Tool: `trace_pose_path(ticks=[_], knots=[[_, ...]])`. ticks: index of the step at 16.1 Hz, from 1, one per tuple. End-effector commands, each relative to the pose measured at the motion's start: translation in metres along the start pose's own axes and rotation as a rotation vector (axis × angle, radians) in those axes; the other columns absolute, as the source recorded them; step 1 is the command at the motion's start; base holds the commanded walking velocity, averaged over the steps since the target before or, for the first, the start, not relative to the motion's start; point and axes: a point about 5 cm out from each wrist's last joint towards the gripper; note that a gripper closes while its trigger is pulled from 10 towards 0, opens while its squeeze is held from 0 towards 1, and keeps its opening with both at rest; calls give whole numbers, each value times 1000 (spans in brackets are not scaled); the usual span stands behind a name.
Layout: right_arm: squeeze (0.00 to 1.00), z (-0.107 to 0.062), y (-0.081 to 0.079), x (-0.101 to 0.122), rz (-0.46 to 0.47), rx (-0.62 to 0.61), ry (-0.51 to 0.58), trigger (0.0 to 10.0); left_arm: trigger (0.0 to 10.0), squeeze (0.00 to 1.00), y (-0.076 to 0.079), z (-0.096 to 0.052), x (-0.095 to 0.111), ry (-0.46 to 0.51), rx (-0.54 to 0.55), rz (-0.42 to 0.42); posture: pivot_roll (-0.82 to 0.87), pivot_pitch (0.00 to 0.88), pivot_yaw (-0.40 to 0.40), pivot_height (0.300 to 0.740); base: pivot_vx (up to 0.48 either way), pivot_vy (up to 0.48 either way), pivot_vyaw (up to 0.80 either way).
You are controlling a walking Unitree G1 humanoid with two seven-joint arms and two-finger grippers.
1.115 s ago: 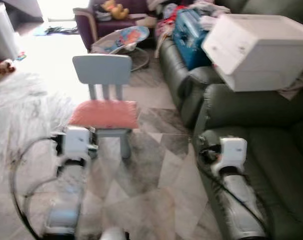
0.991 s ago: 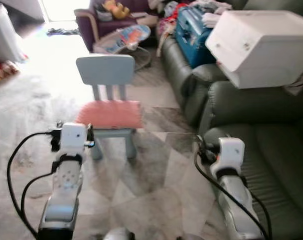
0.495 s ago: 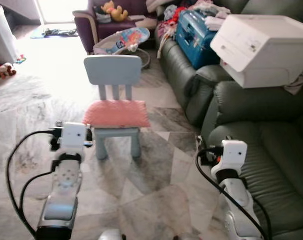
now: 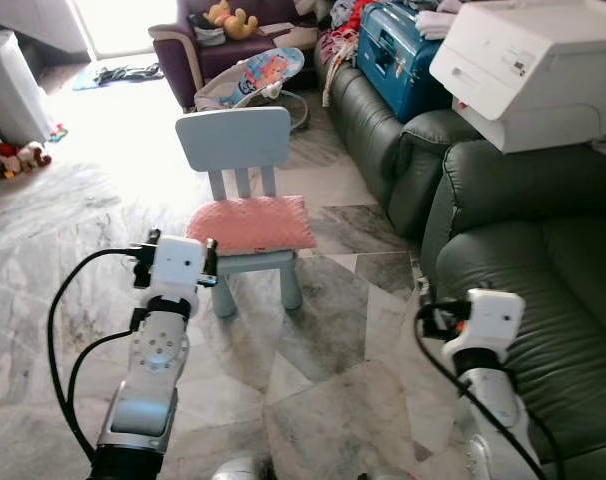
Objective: Move the pillow to the sofa
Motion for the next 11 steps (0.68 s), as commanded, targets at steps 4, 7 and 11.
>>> trace_pose_path(ticks=[4, 7, 11], knots=[[0, -1, 1, 9, -7, 20, 26, 10000, 10000, 0, -9, 0, -5, -27, 46, 40, -25, 0, 54, 740, 0, 0, 0], [0, -8, 4, 13, -40, 54, 28, 10000, 10000, 0, -21, -15, -16, -78, 86, 9, -14, 0, 34, 740, 0, 0, 0], [0, -9, 3, 13, -53, 71, 16, 10000, 10000, 0, -26, -22, -21, -112, 106, 7, -11, 0, 21, 740, 0, 0, 800]])
Point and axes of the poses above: a point about 5 cm out from each wrist's last joint towards the gripper, its own z axis pointing out of the wrist towards the gripper, its own x axis along the axis of the wrist's last joint, y = z × x, and after that the axes turned 6 degrees about -z, right-handed
